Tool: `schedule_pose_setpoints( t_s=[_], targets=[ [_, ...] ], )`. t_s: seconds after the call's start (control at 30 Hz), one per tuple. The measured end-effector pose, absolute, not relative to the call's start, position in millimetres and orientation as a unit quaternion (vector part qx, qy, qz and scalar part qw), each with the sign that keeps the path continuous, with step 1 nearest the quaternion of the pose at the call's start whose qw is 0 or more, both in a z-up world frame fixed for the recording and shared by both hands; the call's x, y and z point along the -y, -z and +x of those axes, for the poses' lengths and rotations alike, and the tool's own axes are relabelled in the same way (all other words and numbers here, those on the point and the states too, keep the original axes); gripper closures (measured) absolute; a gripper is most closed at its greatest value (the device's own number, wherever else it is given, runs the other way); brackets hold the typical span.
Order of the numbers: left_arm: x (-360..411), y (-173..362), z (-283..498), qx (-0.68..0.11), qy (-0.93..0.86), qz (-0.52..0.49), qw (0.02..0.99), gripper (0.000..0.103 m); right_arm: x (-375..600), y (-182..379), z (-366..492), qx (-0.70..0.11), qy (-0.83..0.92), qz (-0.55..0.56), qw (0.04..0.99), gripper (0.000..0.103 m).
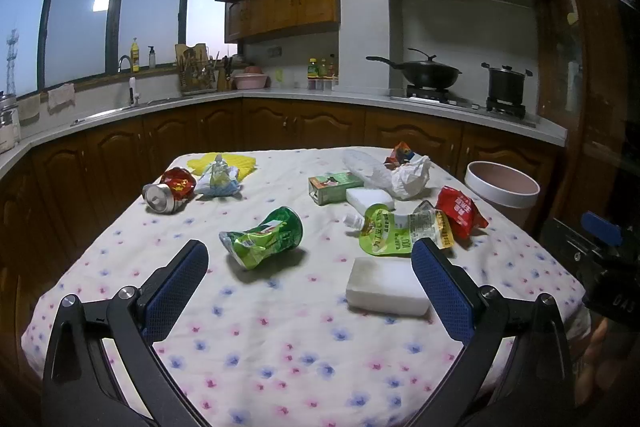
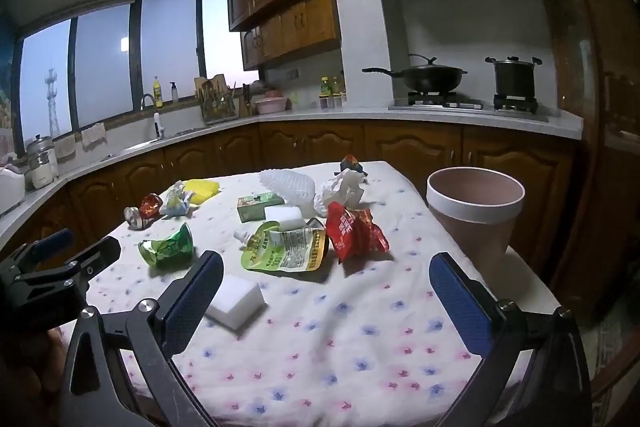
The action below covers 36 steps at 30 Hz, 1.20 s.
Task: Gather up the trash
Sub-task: 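Move both tools toward the trash on the table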
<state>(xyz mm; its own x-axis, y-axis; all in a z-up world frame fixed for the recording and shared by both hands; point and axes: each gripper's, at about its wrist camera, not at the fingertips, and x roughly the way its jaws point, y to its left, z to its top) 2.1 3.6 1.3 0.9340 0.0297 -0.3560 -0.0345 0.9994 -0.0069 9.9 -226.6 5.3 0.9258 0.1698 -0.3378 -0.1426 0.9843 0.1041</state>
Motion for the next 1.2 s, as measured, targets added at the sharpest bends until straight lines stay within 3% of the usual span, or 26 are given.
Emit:
schedule_pose_setpoints(
  t_s=[1.2],
  targets=[
    [-2.1, 1.6, 3.5, -0.182, -0.016, -0.008, 0.983, 0.0, 226.8, -3.3, 13.1, -0.179, -0.079, 0.04, 0.98, 0.0]
  ],
)
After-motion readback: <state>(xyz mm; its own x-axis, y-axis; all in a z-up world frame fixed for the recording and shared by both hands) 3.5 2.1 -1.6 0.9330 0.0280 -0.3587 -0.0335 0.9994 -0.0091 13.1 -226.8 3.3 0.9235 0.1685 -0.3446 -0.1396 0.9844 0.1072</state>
